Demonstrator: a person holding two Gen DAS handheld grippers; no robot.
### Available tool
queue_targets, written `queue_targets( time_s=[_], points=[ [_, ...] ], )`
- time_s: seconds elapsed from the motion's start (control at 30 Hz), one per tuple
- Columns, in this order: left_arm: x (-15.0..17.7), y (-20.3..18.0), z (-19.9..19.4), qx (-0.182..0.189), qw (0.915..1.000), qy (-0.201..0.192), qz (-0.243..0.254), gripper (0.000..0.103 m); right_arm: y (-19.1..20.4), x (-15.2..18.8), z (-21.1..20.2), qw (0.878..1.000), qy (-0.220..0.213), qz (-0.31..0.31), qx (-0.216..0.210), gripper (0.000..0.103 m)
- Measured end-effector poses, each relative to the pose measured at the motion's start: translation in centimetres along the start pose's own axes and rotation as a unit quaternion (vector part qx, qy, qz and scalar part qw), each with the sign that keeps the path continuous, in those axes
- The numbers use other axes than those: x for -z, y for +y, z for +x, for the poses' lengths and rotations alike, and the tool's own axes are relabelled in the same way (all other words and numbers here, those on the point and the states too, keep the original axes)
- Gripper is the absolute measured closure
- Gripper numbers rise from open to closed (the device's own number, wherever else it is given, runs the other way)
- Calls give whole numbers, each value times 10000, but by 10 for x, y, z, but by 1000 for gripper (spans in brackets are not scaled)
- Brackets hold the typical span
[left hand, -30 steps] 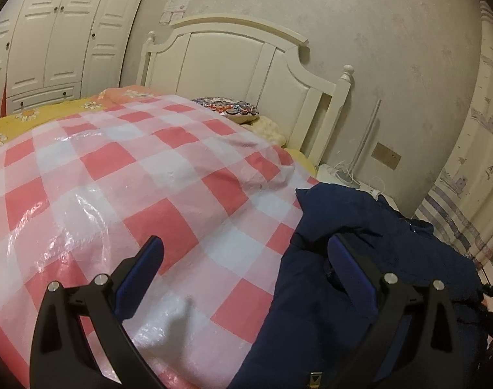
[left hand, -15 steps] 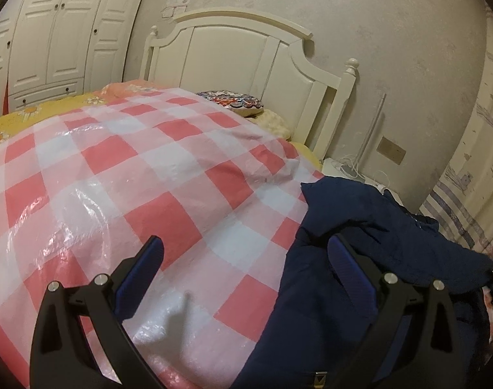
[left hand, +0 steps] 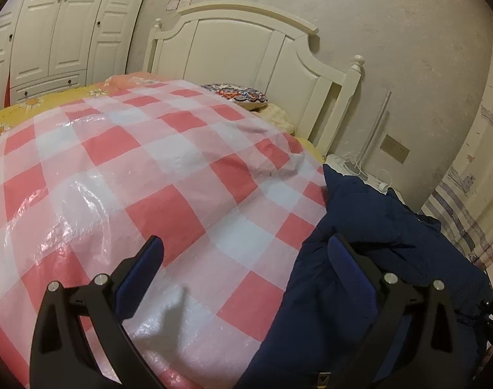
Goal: Fold large clothes
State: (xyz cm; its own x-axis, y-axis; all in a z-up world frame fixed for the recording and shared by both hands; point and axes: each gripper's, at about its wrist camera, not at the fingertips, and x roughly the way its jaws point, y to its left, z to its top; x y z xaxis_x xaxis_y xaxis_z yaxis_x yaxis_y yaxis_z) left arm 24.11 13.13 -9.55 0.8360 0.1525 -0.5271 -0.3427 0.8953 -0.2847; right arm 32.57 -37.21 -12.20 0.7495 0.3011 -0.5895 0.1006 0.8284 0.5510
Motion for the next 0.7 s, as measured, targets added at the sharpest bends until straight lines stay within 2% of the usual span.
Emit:
queue_targets(
  time_s=[0.1, 0.17, 0.2, 0.27, 0.33, 0.43, 0.5, 0.57, 0.63, 0.7],
  points=[
    [0, 1, 1, -18, 10000, 35, -23, 3, -6, -7, -11, 9996, 22, 227, 155, 68],
    [0, 1, 1, -24, 10000, 16, -6, 3, -10, -7, -32, 9976, -412, 396, 382, 65],
    [1, -1, 1, -31, 10000, 12, 23, 3, -5, -8, -39, 9964, -615, 259, 516, 65],
    [1, -3, 1, -37, 10000, 19, 87, 3, 16, -11, -49, 9913, -980, -411, 782, 65],
    [1, -5, 1, -30, 9999, 10, 124, 3, 43, -11, -48, 9842, -1052, -1091, 911, 65],
    [1, -3, -1, -56, 10000, -4, 78, 3, 68, -9, -39, 9722, -1108, -1715, 1149, 65],
    [0, -4, -2, -81, 9999, 48, 92, 3, 70, -8, -17, 9722, -713, -1812, 1303, 65],
    [-5, -12, -6, -54, 9997, 107, 228, 3, 58, -2, 14, 9717, -12, -1789, 1541, 64],
    [-16, -36, -12, 233, 9978, 117, 605, 3, 56, 8, 22, 9637, -122, -2156, 1569, 63],
    [-28, -65, -9, 503, 9932, 295, 1005, 3, 56, 9, 22, 9636, -110, -2163, 1564, 62]
  ],
)
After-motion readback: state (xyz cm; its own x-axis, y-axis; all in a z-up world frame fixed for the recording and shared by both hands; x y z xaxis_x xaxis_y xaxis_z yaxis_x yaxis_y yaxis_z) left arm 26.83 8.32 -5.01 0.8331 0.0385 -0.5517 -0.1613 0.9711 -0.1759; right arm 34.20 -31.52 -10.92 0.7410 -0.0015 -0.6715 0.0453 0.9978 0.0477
